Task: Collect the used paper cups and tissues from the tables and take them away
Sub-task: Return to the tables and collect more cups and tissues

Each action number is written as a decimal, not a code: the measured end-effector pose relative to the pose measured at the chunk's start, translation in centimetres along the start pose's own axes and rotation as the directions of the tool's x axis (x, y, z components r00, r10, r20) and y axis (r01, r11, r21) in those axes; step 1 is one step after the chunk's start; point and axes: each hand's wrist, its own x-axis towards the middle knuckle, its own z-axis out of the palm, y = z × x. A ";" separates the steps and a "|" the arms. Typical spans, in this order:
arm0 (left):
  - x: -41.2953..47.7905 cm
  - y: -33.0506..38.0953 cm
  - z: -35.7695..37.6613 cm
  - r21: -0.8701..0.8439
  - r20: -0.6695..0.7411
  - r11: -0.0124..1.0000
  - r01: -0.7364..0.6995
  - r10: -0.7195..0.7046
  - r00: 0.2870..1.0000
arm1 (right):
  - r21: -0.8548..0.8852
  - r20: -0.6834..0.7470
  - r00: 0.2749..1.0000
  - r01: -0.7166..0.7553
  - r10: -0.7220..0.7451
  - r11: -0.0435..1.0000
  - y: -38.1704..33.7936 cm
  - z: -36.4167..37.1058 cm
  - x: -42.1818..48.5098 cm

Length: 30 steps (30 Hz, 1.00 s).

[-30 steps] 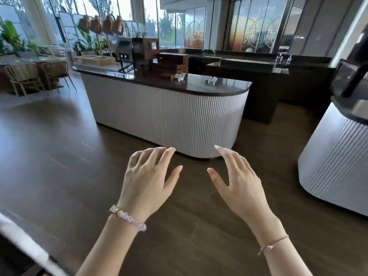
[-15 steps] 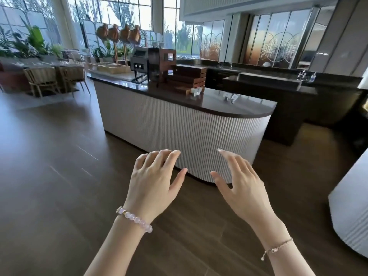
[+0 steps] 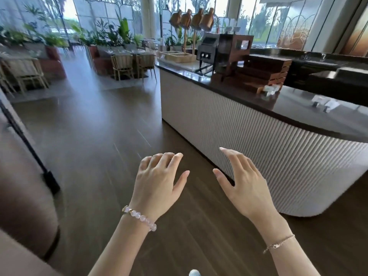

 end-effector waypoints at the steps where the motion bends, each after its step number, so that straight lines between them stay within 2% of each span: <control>1: 1.1 -0.8 0.9 0.019 0.004 1.000 0.022 -0.022 1.000 | 0.018 0.008 1.000 0.019 -0.019 1.000 0.5 1.2 1.7; 14: 17.0 -11.2 10.5 0.183 -0.024 0.945 0.270 -0.271 0.962 | 0.209 0.051 0.969 0.226 -0.241 0.952 4.3 13.9 25.5; 21: 23.0 -19.2 14.4 0.239 -0.069 0.904 0.354 -0.348 0.935 | 0.274 0.060 0.945 0.295 -0.323 0.915 2.4 21.1 35.7; 30: 33.3 -34.6 18.8 0.290 -0.154 0.873 0.392 -0.362 0.919 | 0.320 0.054 0.926 0.338 -0.373 0.885 -3.3 32.3 51.3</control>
